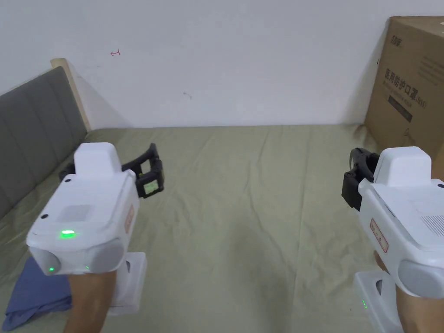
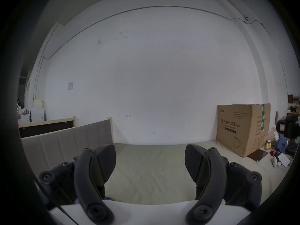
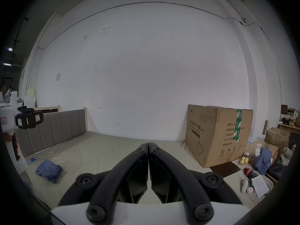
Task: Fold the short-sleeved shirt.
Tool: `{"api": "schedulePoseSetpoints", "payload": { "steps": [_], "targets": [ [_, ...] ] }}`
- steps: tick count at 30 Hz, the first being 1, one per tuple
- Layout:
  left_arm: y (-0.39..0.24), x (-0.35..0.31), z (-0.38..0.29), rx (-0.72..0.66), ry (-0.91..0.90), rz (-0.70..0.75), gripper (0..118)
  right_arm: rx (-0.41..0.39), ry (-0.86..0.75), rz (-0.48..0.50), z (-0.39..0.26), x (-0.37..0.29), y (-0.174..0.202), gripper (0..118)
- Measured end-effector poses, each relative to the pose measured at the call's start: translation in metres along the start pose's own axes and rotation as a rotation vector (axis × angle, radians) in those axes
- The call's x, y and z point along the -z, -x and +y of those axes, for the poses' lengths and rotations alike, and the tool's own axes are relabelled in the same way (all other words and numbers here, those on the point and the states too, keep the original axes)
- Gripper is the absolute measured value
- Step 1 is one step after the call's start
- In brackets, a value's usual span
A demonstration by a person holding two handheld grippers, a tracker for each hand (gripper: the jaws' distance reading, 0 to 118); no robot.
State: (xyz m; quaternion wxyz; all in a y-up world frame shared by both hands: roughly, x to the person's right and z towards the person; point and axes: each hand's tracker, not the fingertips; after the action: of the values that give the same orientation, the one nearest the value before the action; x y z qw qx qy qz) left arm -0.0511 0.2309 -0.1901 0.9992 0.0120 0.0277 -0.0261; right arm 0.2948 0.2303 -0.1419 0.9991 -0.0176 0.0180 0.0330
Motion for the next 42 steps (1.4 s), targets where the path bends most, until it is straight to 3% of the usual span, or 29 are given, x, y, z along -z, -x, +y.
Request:
{"api": "schedulePoseSetpoints", "payload": {
  "steps": [2,4,8,42],
  "targets": [
    [-0.01,-0.002,-0.007,0.007,0.007,-0.023,77,-0.012,-0.002,-0.008,-0.001,-0.003,-0.002,0],
    [-0.018,-0.002,-0.015,0.004,0.002,-0.049,73,-0.013,-0.004,-0.012,-0.003,-0.006,-0.005,0],
    [-0.028,0.002,-0.025,0.028,0.018,-0.113,2,-0.012,-0.009,-0.02,-0.006,-0.01,-0.007,0],
    [-0.028,0.006,-0.029,0.016,0.015,-0.131,0,-0.019,0.003,-0.023,-0.011,-0.008,-0.004,0]
  ]
}}
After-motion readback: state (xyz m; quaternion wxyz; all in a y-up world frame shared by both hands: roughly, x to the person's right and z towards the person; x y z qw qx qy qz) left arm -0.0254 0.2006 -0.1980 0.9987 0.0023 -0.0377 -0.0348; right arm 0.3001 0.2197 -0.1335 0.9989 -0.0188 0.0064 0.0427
